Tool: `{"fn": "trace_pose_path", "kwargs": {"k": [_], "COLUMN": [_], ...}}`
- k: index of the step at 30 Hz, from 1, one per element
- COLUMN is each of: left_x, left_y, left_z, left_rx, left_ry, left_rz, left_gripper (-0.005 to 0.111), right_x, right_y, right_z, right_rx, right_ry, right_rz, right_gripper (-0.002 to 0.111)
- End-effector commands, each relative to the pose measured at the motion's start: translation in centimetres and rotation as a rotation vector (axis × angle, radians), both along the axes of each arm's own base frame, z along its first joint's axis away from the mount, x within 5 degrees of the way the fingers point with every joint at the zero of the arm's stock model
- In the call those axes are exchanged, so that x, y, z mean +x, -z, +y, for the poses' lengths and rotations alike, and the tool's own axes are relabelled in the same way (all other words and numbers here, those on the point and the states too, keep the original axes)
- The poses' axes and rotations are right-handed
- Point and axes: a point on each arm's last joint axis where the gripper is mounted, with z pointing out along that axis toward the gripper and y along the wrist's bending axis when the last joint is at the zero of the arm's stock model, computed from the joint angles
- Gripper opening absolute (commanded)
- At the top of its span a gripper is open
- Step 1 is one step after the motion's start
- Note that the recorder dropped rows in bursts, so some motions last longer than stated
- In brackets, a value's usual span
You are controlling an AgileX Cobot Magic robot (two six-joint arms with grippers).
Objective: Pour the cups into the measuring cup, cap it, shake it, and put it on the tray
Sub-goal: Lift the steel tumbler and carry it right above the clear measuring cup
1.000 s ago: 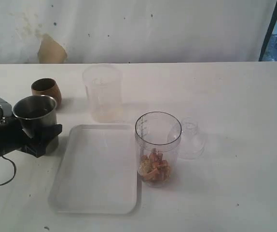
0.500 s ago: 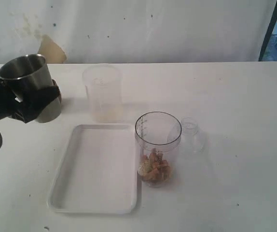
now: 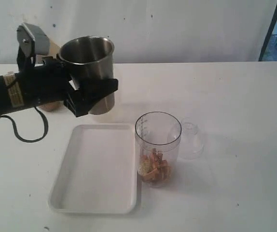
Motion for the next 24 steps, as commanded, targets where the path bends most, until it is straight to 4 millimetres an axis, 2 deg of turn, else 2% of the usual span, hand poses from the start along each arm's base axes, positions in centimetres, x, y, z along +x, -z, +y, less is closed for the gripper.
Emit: {"fn": "trace_pose_path", "kwargs": {"k": [1, 5, 14, 24], "left_x": [0.3, 1.2, 1.9, 2.3], "left_y": [-1.9, -0.8, 2.1, 1.7], "left_z": [-2.2, -3.9, -4.5, -4.3], "left_rx": [-0.004, 0.044, 0.131, 0.156], "left_ry": [0.006, 0.046, 0.074, 0.027], "left_rz": [-0.061, -0.105, -0.164, -0.278], "left_gripper": [0.0, 0.0, 0.0, 0.0], "right_x": [0.0, 0.0, 0.0, 0.0], "right_y": [0.1, 0.1, 0.1, 0.1], "right_z": [0.0, 0.0, 0.0, 0.0], "right_rx": [0.005, 0.005, 0.005, 0.005], "right_ry": [0.003, 0.003, 0.003, 0.003], "right_rz": [-0.006, -0.006, -0.006, -0.006], "right_gripper": [0.0, 0.0, 0.0, 0.0]}}
